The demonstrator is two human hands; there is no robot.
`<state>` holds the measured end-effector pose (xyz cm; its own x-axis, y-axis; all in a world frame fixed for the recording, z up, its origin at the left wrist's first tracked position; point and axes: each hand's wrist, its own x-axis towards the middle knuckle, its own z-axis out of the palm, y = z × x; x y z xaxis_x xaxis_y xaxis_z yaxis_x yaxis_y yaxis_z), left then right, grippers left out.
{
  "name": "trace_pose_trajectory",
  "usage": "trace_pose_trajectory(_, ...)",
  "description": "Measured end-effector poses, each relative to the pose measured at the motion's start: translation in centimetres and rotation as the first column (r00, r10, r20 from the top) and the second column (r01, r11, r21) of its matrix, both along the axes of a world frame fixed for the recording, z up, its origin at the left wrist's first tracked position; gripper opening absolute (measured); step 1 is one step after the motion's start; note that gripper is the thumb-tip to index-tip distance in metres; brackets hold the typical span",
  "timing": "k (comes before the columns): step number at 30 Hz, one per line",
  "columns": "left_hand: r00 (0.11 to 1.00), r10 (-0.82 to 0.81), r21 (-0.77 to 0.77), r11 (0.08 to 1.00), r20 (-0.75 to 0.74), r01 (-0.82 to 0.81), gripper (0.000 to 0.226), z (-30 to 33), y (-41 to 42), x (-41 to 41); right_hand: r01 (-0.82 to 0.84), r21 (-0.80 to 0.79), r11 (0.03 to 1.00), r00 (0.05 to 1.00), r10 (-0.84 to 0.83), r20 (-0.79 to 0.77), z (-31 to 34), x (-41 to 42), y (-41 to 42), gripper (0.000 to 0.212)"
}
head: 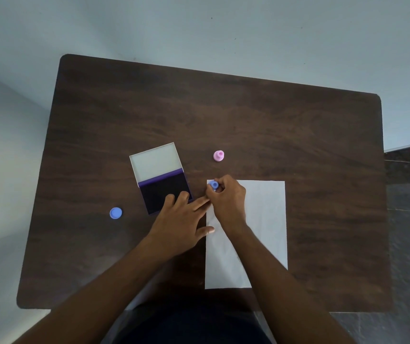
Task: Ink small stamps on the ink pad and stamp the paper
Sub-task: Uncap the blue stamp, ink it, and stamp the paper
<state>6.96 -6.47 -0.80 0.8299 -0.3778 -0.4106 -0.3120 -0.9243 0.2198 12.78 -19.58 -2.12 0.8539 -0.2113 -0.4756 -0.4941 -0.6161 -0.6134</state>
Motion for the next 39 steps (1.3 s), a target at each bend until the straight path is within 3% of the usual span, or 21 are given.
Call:
trace_pose_trajectory(20,0.999,0.011,-0.004,1.0,0.048,-0.011,0.063,0.6,-0.5,-0.1,-0.004,0.009,1.0,1.0,0.004,0.012,1.3,0.0,0.3,0.014)
trace_pose_trajectory(23,1.0,-0.005,-0.012,1.0,0.029,0.006,0.063,0.9,-0.5,0.0,0.169,0.053,0.984,0.982,-0.172,0.071,2.3,-0.5,-1.0,0.017)
trace_pose_trajectory(26,0.999,-0.005,-0.006,1.0,0.041,0.006,0.061,1.0,-0.6,0.2,0.398,0.187,0.898,0.908,-0.415,0.061,3.4,-1.6,-2.4,0.017)
trace_pose_trajectory(32,0.997,0.011,-0.066,0.998,0.07,-0.006,0.048,1.3,-1.0,1.1,0.472,0.342,0.813,0.872,-0.486,-0.048,4.4,-2.6,-2.5,0.019)
trace_pose_trajectory(39,0.972,0.227,-0.322,0.926,0.061,-0.197,0.036,1.6,-0.5,1.3,0.449,0.405,0.796,0.881,-0.471,-0.052,5.1,-2.2,-1.9,0.026)
